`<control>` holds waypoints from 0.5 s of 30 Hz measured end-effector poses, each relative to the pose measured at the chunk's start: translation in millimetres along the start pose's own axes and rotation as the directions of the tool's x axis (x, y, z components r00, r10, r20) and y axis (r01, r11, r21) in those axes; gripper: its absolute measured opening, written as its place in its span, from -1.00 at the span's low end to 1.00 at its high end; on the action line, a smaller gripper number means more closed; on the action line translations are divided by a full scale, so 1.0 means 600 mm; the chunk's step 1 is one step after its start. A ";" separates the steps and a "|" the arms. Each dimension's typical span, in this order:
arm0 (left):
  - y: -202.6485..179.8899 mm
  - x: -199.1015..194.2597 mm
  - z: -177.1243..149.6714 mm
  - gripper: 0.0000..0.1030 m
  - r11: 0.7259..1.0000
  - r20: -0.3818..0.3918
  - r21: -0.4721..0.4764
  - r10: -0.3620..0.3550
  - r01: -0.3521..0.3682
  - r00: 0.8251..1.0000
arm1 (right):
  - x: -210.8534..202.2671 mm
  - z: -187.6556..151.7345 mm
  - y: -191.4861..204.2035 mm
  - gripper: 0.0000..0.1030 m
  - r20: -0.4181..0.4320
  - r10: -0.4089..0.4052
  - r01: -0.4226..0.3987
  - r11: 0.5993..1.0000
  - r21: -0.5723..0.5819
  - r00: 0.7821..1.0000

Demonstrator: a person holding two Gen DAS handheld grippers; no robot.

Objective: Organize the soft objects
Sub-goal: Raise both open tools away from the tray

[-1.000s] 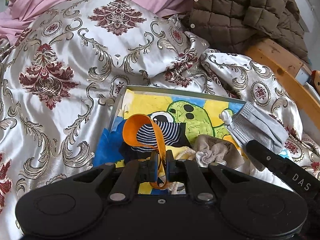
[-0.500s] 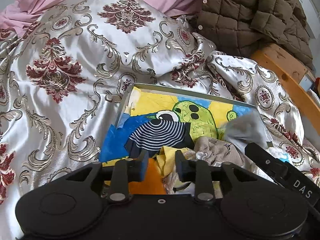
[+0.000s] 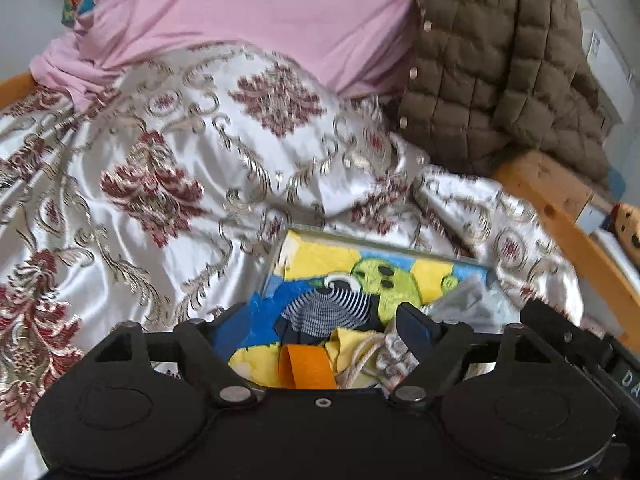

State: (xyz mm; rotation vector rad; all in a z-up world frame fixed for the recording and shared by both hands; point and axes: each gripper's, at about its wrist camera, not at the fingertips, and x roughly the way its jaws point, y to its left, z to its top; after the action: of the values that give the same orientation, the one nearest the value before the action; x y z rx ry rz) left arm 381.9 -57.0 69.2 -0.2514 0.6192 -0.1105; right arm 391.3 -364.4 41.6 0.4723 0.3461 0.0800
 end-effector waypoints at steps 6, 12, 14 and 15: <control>0.005 -0.080 0.005 0.87 1.000 0.094 -0.029 -0.009 0.011 0.996 | -0.067 0.019 0.033 0.84 0.043 0.009 -0.006 0.998 -0.062 0.999; 0.000 -0.164 -0.007 0.96 0.999 0.152 0.002 -0.044 0.044 0.987 | -0.146 0.029 0.062 0.97 0.088 0.040 -0.029 0.992 -0.120 0.995; -0.003 -0.191 -0.015 0.96 0.998 0.169 0.030 -0.051 0.046 0.984 | -0.176 0.032 0.069 0.97 0.100 0.048 -0.034 0.990 -0.135 0.994; -0.004 -0.204 -0.020 0.97 0.998 0.179 0.040 -0.052 0.046 0.983 | -0.191 0.033 0.074 0.98 0.106 0.050 -0.034 0.989 -0.147 0.993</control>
State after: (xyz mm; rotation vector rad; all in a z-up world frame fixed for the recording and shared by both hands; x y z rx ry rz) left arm 275.8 -39.6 129.0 -0.2394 0.4313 -0.1446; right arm 290.7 -351.3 113.6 0.3383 0.2205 0.1194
